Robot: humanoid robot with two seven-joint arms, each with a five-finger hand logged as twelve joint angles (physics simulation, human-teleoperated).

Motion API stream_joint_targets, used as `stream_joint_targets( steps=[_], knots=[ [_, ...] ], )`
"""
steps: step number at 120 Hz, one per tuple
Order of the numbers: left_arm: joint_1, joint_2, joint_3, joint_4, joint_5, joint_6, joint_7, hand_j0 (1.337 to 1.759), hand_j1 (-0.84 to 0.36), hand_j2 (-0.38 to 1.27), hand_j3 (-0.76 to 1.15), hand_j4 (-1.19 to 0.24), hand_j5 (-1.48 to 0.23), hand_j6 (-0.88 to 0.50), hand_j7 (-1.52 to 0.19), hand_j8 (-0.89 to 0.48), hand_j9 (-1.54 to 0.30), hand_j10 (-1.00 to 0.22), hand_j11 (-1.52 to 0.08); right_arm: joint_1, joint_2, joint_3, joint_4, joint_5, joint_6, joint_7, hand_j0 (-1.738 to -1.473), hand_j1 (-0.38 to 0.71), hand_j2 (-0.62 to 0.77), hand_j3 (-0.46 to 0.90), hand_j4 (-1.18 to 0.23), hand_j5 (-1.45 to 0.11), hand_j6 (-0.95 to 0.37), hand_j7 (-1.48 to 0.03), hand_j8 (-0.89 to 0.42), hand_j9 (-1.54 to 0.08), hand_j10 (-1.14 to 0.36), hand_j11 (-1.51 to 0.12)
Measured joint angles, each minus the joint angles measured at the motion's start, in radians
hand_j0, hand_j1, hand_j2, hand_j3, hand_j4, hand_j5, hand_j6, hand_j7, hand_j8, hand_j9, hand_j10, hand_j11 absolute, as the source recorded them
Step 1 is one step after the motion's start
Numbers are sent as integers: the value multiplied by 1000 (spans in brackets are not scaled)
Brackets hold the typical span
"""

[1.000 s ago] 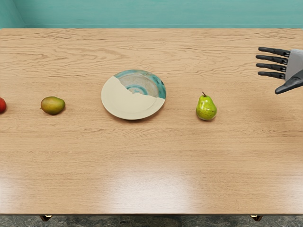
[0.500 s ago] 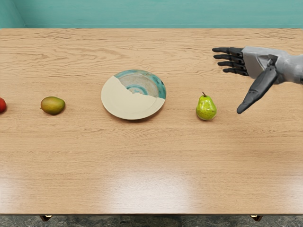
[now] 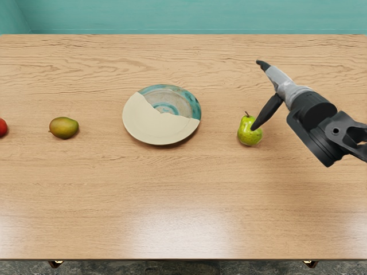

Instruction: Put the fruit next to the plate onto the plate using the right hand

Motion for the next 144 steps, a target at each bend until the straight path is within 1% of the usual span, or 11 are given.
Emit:
stream_joint_targets(
  steps=[13,25,45,68,78,97,110,126,134,144],
  knots=[
    [0,0,0,0,0,0,0,1658,349,0,0,0,0,1,0,0,0,0,0,-36,61,-5,-30,-24,-23,-3,-1658,-349,2,0,-2,0,-3,0,-2,0,-2,0],
    [0,0,0,0,0,0,0,1658,349,0,0,0,0,1,0,0,0,0,0,-72,110,-8,-57,-84,-83,-3,-1658,-349,2,0,-2,0,-3,0,-2,0,-2,0],
    [0,0,0,0,0,0,0,1658,349,0,0,0,0,1,0,0,0,0,0,-131,153,-15,-120,-146,-117,-4,-1658,-349,2,0,-1,0,-2,0,-2,0,-1,0],
    [0,0,0,0,0,0,0,1658,349,0,0,0,0,1,0,1,0,0,0,-150,170,-25,-146,-167,-125,-4,-1658,-344,1,0,-6,-6,-7,-6,-6,-6,-6,-6],
    [0,0,0,0,0,0,0,1658,349,0,0,0,0,1,0,1,0,0,0,-155,172,-26,-149,-169,-126,-4,-1658,-287,-8,0,-53,-68,-54,-67,-53,-68,-53,-67],
    [0,0,0,0,0,0,0,1658,349,0,0,0,0,1,0,1,0,0,0,-163,171,-27,-149,-167,-126,-4,-1658,-107,-38,0,-203,-263,-204,-263,-204,-263,-203,-263],
    [0,0,0,0,0,0,0,1658,349,0,0,0,0,1,0,1,0,0,0,-165,167,-26,-149,-166,-126,-4,-1658,-44,-12,0,-268,-350,-270,-349,-269,-350,-268,-350],
    [0,0,0,0,0,0,0,1658,349,0,0,0,0,1,0,1,0,0,0,-175,165,-25,-148,-162,-126,-4,-1658,71,-43,0,-361,-472,-364,-470,-362,-472,-361,-473],
    [0,0,0,0,0,0,0,1658,349,0,0,0,0,1,0,1,0,0,0,-178,164,-25,-148,-161,-126,-4,-1658,110,-55,0,-394,-515,-393,-512,-394,-515,-394,-515],
    [0,0,0,0,0,0,0,1658,349,0,0,0,0,1,0,1,0,0,0,-180,166,-25,-148,-163,-126,-4,-1656,139,-33,-1,-432,-562,-359,-563,-410,-563,-436,-563]
  ],
)
